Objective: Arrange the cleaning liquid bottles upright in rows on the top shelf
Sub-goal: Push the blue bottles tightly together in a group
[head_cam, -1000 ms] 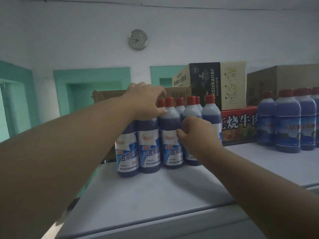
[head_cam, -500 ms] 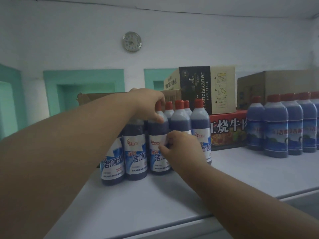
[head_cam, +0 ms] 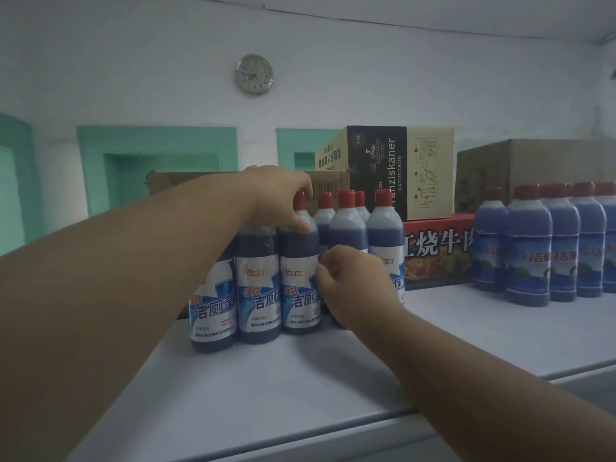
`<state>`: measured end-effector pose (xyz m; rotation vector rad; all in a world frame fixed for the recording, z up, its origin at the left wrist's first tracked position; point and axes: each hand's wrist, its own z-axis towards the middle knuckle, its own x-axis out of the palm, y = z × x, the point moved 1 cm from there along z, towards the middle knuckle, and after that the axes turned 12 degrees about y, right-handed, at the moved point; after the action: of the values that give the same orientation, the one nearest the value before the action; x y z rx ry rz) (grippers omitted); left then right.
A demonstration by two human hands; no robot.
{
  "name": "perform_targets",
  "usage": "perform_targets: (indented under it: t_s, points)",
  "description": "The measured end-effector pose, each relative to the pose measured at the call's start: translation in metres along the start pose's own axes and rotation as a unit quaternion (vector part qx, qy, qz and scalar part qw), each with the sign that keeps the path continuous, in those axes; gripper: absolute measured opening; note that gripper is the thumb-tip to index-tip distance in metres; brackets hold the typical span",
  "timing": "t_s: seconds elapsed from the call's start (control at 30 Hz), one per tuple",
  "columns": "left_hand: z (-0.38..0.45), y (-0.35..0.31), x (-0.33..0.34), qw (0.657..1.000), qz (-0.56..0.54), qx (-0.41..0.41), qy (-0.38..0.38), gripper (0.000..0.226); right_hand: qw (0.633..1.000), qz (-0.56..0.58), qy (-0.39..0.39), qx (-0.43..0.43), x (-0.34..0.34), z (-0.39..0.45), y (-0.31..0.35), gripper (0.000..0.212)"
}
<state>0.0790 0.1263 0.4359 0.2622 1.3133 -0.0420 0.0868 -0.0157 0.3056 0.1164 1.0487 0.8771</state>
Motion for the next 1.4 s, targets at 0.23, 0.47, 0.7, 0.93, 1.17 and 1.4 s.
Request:
perform_targets:
  t_s: [0.23,0.47,0.7,0.93,1.17,1.4]
  points:
    - [0.026,-0.031,-0.003,0.996,0.036,0.013,-0.077,0.05,0.998,-0.051,-0.028,0.009,-0.052,0.008,-0.026,0.01]
    - [0.045,-0.051,-0.002,0.998,0.006,0.048,-0.048,0.031,0.997,-0.078,0.01,0.022,-0.038,0.007,-0.047,0.022]
    - [0.054,-0.045,-0.005,0.997,-0.011,0.04,-0.061,0.022,0.999,-0.024,0.018,0.025,-0.032,0.007,-0.047,0.025]
    - [0.056,-0.037,-0.002,0.997,-0.02,0.03,-0.064,0.02,1.0,-0.002,0.019,0.016,-0.029,0.007,-0.044,0.026]
    - [0.054,-0.037,-0.001,0.997,-0.014,0.027,-0.074,0.02,1.0,0.009,0.017,0.01,-0.027,0.009,-0.046,0.026]
    - [0.054,-0.044,-0.004,0.999,0.007,0.011,-0.05,0.017,1.0,0.009,-0.001,0.012,-0.046,0.009,-0.056,0.032]
